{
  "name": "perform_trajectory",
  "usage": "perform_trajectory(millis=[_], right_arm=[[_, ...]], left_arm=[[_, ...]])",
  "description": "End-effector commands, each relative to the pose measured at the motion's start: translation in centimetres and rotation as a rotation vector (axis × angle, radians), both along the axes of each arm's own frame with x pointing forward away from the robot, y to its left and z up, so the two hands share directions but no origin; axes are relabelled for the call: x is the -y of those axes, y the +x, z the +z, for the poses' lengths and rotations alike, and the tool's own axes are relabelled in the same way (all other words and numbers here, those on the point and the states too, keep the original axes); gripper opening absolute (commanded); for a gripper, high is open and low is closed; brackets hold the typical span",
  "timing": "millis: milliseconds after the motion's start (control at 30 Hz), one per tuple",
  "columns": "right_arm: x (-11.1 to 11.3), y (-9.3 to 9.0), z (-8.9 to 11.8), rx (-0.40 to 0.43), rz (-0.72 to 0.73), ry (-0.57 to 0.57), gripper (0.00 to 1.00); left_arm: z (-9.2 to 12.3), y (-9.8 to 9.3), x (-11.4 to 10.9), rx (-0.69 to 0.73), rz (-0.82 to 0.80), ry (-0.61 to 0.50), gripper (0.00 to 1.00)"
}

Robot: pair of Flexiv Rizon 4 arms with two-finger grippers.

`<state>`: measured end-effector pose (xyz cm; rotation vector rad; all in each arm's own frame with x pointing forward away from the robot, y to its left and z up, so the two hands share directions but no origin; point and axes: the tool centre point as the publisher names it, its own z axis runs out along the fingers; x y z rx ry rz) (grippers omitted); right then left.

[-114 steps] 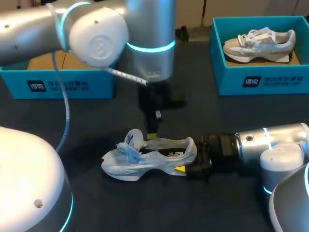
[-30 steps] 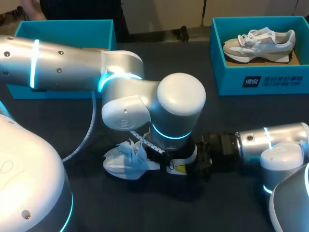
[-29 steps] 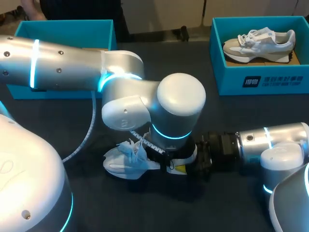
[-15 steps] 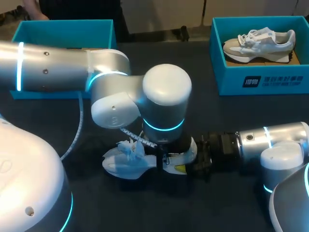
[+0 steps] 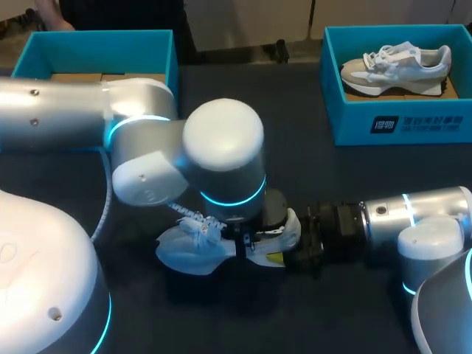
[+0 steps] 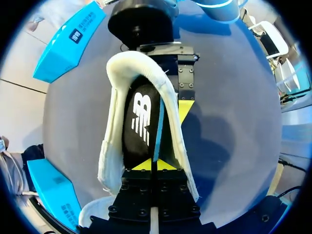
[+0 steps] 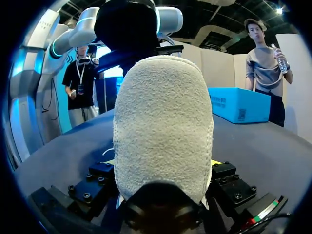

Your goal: Take the shoe out of the shoebox, open the shoe tongue, remove and reinsert the insole, then place the shoe into the shoebox

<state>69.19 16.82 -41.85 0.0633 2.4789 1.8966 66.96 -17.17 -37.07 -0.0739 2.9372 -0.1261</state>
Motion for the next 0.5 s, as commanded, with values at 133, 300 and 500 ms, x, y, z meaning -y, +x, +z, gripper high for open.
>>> perform_trajectory(millis=[133, 300, 500], right_arm=[[-0.2, -0.2, 0.0, 0.001, -0.002, -0.004, 0.0], [-0.2, -0.2, 0.0, 0.001, -0.002, -0.004, 0.0], [-0.2, -0.2, 0.0, 0.001, -0.002, -0.004, 0.0]], left_arm=[[0.6, 0.2, 0.2, 0.014, 0.025, -0.043, 0.0], [1.2, 0.4, 0.6, 0.023, 0.037, -0.066, 0.0], [1.8, 0.5, 2.0, 0.045, 0.055, -0.089, 0.0]])
